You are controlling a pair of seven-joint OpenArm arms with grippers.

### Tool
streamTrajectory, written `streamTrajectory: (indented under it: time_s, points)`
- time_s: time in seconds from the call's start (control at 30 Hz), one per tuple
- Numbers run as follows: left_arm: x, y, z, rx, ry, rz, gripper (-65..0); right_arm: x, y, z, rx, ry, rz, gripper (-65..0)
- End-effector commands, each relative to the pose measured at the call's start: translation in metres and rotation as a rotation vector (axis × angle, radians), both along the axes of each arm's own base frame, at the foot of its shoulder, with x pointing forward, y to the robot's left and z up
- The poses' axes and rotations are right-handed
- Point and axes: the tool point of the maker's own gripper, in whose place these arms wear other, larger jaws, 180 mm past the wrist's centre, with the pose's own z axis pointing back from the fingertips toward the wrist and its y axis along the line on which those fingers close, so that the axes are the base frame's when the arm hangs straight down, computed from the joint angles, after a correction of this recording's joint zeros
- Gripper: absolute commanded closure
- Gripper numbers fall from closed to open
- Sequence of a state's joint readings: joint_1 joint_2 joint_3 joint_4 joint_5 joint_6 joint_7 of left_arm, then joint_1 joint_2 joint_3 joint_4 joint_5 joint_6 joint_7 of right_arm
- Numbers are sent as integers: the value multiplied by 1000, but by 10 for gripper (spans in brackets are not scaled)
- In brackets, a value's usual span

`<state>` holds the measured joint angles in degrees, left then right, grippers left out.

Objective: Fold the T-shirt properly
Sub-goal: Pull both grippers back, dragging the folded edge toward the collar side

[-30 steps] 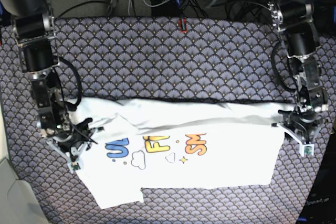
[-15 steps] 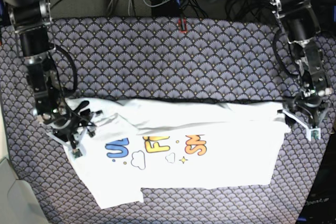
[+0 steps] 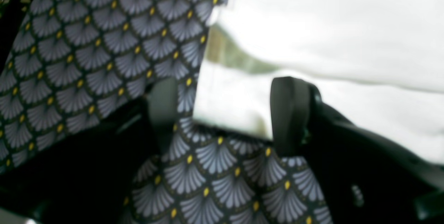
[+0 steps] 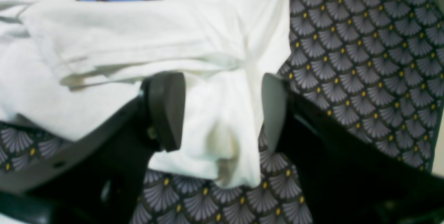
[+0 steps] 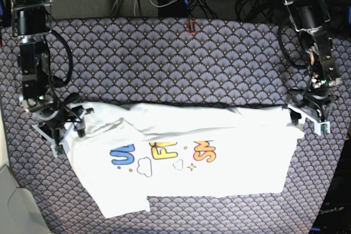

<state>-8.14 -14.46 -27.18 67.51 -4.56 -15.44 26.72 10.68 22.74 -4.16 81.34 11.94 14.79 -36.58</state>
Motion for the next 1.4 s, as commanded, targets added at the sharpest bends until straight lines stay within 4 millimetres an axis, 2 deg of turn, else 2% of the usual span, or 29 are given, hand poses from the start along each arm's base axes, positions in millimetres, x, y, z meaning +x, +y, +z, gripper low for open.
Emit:
streamTrajectory:
  time_s: [0.0, 0.17, 0.37, 0.57, 0.63, 0.8, 0.83, 0.93, 1.13, 1.37]
  points:
    - [8, 8, 17, 24, -48, 3, -410, 8, -5, 18, -8, -53, -1, -360]
    - [12, 10, 7, -4, -38, 19, -410, 6, -3, 16, -7, -50, 2, -360]
    - [8, 10, -17, -35, -33, 33, -410, 3, -4, 13, -9, -42, 2, -360]
    - [7, 9, -21, -41, -29, 32, -389, 3, -5, 14, -11, -42, 1, -360]
    - [6, 9, -22, -41, -26, 32, -314, 3, -5, 14, -12, -42, 1, -360]
    - [5, 11, -22, -39, -22, 33, -29, -3, -6, 8, -17, -28, 3, -360]
    - [6, 12, -21, -38, -22, 35, 0, -5, -10, 10, -28, -29, 4, -360]
    - [5, 14, -21, -35, -23, 38, -22, -15, -7, 6, -31, -21, 16, -360]
    - [6, 15, -20, -32, -24, 40, -22, -30, -26, 1, -28, -13, -39, -360]
    - [7, 14, -19, -26, -24, 35, -22, -38, -36, -21, -23, 49, -65, -361]
